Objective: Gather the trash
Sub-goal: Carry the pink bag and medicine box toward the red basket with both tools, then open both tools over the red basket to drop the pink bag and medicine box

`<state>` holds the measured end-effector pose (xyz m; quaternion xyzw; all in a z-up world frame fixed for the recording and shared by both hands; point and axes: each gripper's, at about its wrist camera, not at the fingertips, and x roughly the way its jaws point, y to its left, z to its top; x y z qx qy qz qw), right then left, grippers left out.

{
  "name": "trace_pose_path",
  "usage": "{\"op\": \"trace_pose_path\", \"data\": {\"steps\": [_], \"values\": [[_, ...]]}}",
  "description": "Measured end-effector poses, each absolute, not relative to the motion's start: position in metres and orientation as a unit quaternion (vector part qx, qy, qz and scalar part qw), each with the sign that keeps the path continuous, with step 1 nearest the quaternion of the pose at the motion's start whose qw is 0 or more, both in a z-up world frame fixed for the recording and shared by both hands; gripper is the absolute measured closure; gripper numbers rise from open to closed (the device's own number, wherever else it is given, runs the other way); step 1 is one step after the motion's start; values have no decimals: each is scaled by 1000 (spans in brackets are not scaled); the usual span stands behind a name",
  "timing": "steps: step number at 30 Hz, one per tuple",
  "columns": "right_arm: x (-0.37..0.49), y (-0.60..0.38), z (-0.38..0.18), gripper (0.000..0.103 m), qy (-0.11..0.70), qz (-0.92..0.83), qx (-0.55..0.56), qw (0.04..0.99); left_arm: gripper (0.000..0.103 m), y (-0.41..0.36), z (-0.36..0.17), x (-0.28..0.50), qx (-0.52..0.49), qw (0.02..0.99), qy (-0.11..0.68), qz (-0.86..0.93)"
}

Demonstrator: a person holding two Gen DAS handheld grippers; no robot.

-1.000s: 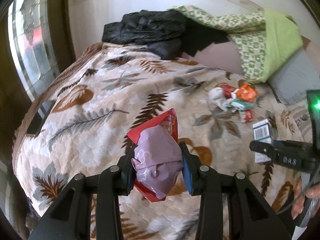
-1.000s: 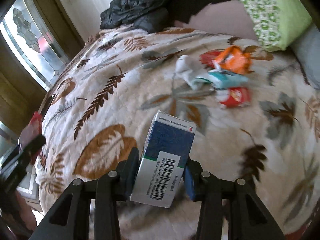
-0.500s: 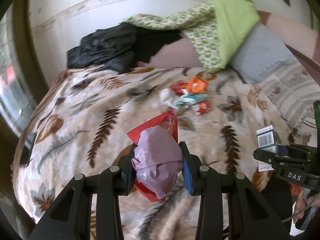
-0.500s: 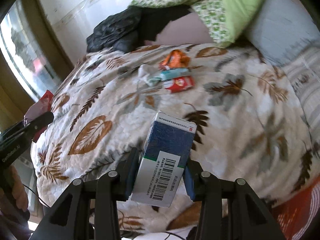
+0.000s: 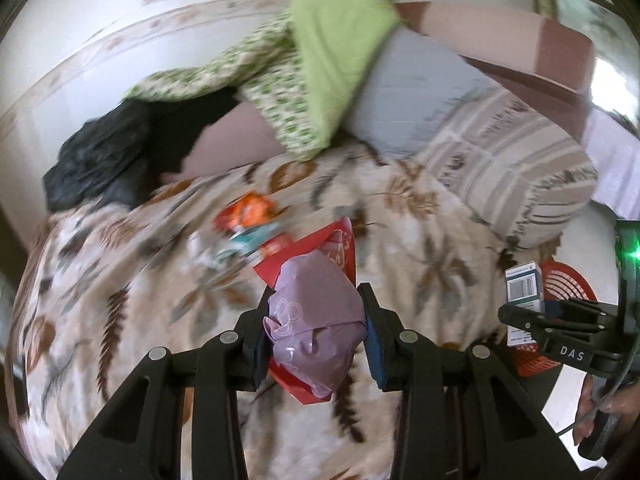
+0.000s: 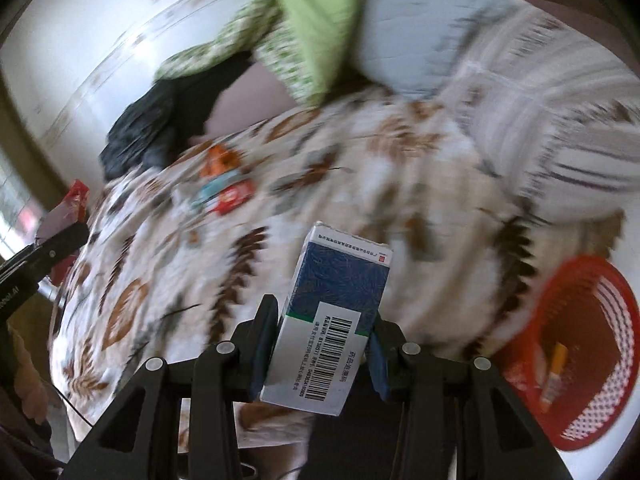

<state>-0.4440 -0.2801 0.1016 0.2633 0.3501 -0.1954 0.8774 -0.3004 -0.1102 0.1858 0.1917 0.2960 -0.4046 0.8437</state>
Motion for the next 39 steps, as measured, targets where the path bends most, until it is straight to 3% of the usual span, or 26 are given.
{"op": "trace_pose_path", "data": {"steps": [15,33,36,39], "values": [[-561,-368,101,60,298,-369,293,830,66,-246,179,-387,267,775,261,-510],[-637,-418,72,60,291,-435,339,782,66,-389,137,-458,296,641,336,-623],[-643,-423,65,59,293,-441,344,775,64,-407,126,-471,291,611,359,-643],[-646,-427,60,59,296,-444,350,770,52,-417,118,-477,279,595,372,-655]]}}
